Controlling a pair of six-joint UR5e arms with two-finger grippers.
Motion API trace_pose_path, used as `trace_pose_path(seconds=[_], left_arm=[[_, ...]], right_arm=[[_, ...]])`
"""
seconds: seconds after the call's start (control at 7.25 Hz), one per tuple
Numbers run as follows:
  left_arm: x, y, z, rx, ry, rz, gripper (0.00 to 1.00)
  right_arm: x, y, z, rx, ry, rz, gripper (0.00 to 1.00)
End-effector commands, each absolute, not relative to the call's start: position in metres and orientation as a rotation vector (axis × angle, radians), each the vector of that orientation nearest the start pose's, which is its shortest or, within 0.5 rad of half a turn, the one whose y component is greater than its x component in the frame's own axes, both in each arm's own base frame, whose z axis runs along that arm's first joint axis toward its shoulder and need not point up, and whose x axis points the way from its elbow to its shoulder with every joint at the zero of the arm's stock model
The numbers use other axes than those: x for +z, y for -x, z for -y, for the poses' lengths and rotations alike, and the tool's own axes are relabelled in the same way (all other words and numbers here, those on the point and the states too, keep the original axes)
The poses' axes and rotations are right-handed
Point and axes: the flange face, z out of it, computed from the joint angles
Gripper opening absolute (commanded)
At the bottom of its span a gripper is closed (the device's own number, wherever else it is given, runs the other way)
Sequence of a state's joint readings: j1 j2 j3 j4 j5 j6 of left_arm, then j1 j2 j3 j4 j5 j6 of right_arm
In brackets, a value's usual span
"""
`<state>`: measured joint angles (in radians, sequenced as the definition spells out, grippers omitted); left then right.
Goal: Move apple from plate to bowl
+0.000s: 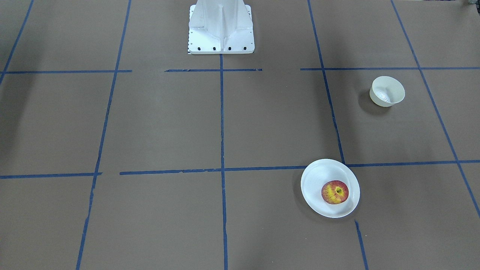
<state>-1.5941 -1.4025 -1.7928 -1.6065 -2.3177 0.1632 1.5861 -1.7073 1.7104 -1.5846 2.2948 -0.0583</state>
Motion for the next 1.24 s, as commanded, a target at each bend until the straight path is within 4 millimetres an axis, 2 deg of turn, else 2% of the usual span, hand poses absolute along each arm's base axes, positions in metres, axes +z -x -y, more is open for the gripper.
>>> trace_pose_path(seconds=[0.0, 0.28, 0.41, 0.55, 0.69, 0.83, 0.97, 1.1], left_arm=[[0.583, 0.071, 0.46, 0.132, -0.236, -0.735, 1.0], [0.504, 0.017, 0.535, 0.076, -0.263, -0.773, 1.0], [0.463, -0.02, 0.568, 0.056, -0.254, -0.801, 1.0], [0.422, -0.075, 0.6, 0.046, -0.222, -0.833, 1.0], [0.391, -0.148, 0.625, 0.052, -0.166, -0.86, 1.0], [0.357, -0.198, 0.654, -0.002, -0.118, -0.884, 1.0], [0.336, -0.234, 0.666, -0.026, -0.085, -0.898, 1.0], [0.339, -0.264, 0.658, -0.021, -0.061, -0.905, 1.0]], right_arm=[[0.658, -0.074, 0.432, -0.037, -0.016, 0.724, 1.0], [0.658, -0.074, 0.432, -0.039, -0.017, 0.724, 1.0], [0.658, -0.074, 0.432, -0.037, -0.016, 0.724, 1.0], [0.658, -0.074, 0.432, -0.037, -0.016, 0.724, 1.0], [0.658, -0.074, 0.432, -0.037, -0.016, 0.724, 1.0], [0.658, -0.074, 0.432, -0.037, -0.016, 0.724, 1.0], [0.658, -0.074, 0.432, -0.037, -0.016, 0.724, 1.0], [0.658, -0.074, 0.432, -0.037, -0.016, 0.724, 1.0]])
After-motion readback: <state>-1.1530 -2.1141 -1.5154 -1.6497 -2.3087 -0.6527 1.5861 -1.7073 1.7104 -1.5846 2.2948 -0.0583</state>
